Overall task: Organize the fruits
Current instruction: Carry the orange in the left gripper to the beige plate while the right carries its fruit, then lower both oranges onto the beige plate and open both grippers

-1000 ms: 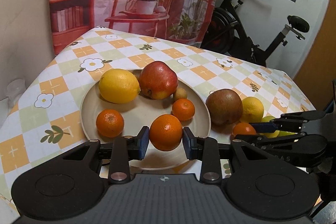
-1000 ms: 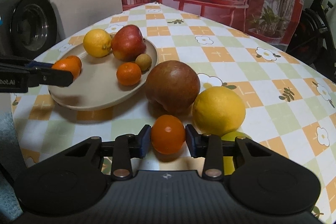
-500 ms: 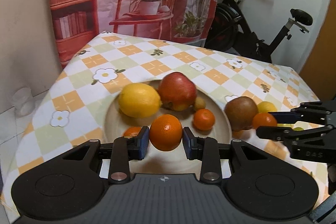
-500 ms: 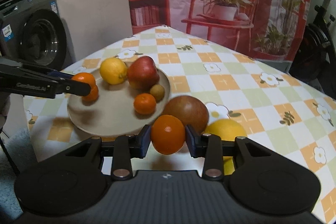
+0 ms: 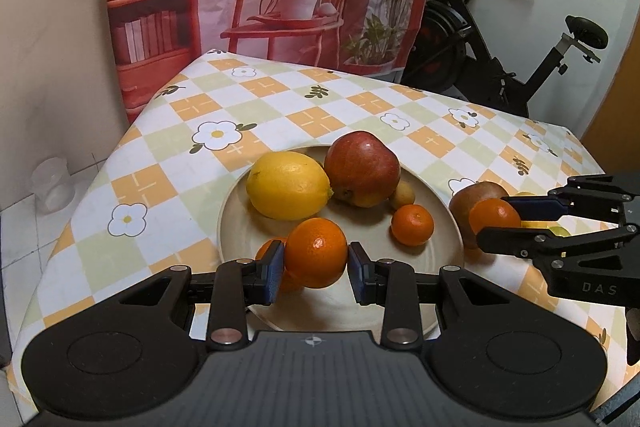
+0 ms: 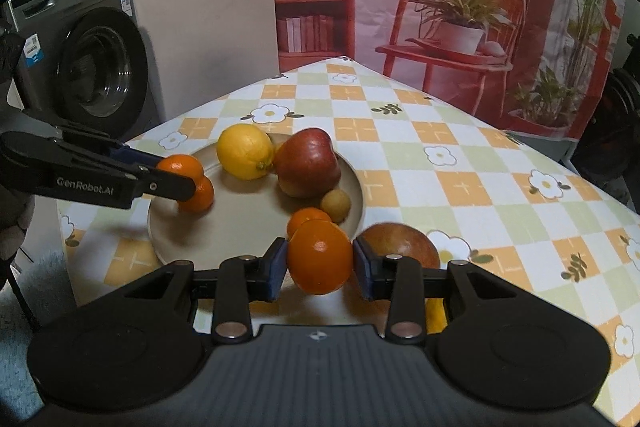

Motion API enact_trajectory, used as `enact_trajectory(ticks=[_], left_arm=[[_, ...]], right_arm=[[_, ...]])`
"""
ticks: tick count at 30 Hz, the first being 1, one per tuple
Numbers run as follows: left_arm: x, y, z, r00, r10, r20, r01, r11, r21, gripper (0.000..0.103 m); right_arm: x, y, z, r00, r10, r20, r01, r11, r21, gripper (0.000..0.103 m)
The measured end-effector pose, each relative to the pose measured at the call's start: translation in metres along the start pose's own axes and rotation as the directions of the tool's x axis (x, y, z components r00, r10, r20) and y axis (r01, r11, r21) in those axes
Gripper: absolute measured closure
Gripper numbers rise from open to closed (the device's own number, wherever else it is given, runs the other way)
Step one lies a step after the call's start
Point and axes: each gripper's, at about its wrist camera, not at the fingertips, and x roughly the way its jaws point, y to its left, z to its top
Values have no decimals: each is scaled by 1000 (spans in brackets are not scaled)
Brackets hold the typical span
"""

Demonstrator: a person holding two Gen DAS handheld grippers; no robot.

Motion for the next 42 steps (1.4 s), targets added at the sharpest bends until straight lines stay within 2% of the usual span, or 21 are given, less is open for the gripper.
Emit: enact_trajectory(ticks=[12, 17, 26, 42], left_arm=[[12, 25, 13, 1000, 23, 2, -22, 997, -71, 67], [17, 30, 19, 999, 38, -7, -38, 997, -63, 67], [31, 34, 17, 998, 47, -44, -49, 998, -38, 67], [37, 30, 17, 997, 63, -48, -64, 998, -19, 66]], right_arm=[[28, 10, 15, 1000, 13, -22, -14, 999, -36, 65], [38, 14, 23, 999, 21, -25, -22, 998, -50, 65], [54, 22, 15, 996, 40, -74, -45, 997, -60, 65], [59, 31, 7, 993, 56, -101, -64, 995, -81, 65]])
